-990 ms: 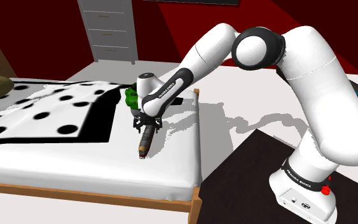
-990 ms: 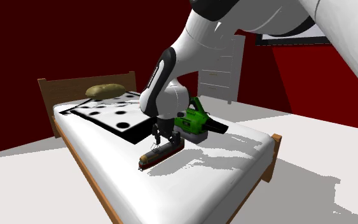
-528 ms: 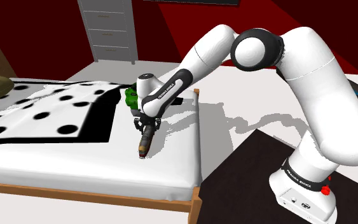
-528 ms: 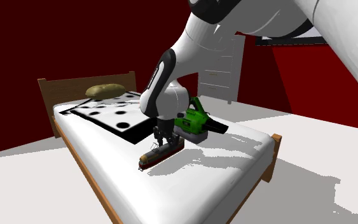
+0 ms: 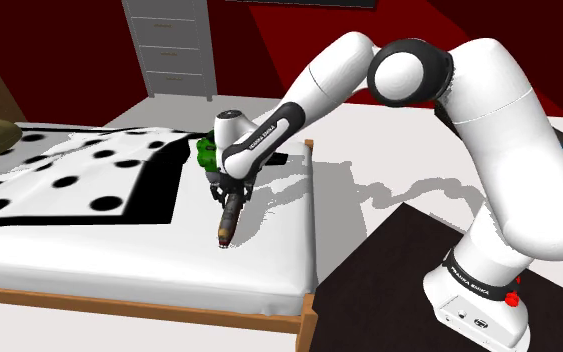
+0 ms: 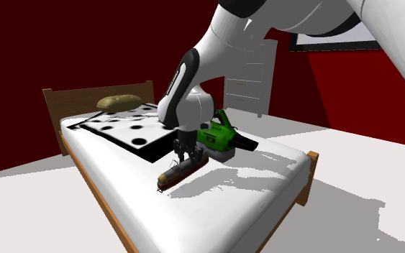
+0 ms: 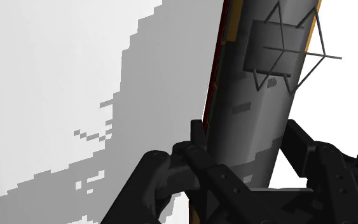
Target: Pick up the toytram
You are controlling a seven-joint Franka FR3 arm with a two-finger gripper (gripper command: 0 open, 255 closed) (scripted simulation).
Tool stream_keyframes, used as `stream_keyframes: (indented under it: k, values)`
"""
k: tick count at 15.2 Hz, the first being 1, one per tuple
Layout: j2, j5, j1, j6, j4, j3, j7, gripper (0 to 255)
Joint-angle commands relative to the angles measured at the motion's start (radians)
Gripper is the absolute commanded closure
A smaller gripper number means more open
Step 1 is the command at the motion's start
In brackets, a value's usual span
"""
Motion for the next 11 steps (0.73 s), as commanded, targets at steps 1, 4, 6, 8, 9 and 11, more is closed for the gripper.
stream_keyframes:
  k: [1,4,6,8,9,11]
  values:
    - [-0.020,0.003,-0.002,-0.013,-0.006,0.003,-0.001,255]
    - [-0.050,0.008,-0.006,-0.036,-0.013,0.009,-0.004,255]
    - [-0.070,0.011,-0.009,-0.052,-0.017,0.012,-0.006,255]
    - [-0.089,0.015,-0.011,-0.069,-0.019,0.016,-0.007,255]
    - [-0.099,0.017,-0.013,-0.077,-0.020,0.017,-0.008,255]
    - [-0.117,0.021,-0.015,-0.094,-0.022,0.021,-0.010,255]
